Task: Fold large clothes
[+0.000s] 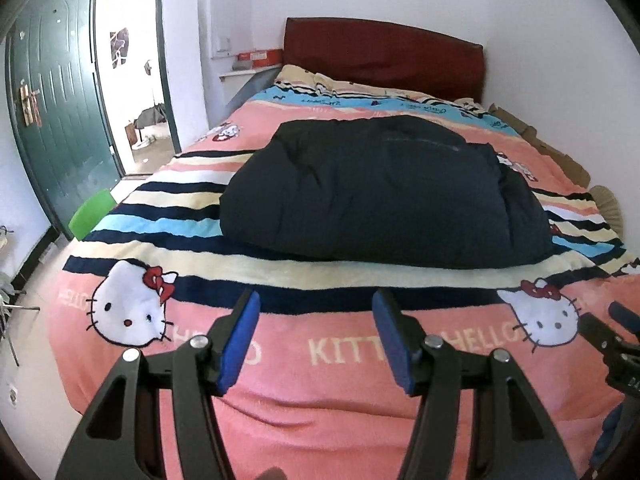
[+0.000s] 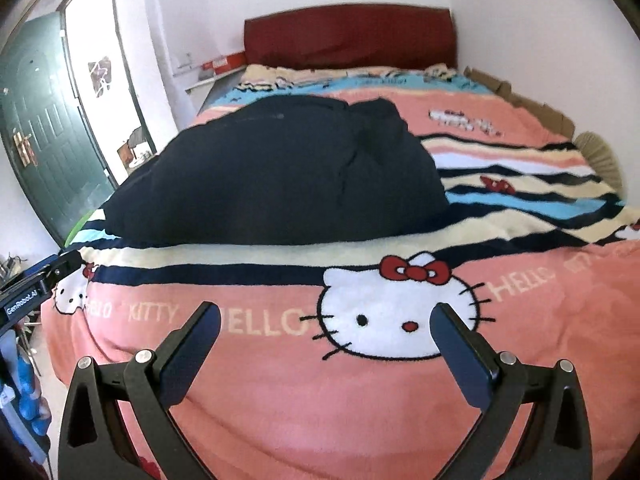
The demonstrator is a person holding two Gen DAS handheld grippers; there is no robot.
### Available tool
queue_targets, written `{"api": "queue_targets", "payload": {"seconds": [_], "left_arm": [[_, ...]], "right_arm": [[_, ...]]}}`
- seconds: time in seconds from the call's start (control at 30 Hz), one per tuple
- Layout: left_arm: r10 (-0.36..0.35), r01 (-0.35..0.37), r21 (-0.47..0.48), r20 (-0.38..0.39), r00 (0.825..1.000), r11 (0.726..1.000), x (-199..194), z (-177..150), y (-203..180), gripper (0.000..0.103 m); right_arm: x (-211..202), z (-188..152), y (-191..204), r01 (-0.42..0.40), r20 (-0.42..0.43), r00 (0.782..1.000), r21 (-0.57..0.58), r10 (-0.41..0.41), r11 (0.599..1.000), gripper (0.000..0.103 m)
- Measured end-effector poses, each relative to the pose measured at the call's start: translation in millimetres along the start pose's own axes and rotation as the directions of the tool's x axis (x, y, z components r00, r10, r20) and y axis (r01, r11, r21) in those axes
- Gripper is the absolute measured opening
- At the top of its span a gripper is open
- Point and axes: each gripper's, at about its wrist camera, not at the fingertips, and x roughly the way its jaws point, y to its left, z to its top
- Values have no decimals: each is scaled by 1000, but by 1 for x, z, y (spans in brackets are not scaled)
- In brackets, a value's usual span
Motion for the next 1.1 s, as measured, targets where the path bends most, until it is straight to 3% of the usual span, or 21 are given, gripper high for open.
{"api": "queue_targets", "payload": {"seconds": [0.4,1.1], "left_arm": [[2,-4,57,40,999,998,-9,-19,-17,57],[-14,12,51,41,999,999,5,-28,-19,57]], "right_arm": [[-31,-6,16,57,127,991,-59,-49,997,103],[-9,-12,6,65,107,992,-45,-60,997,103]]}}
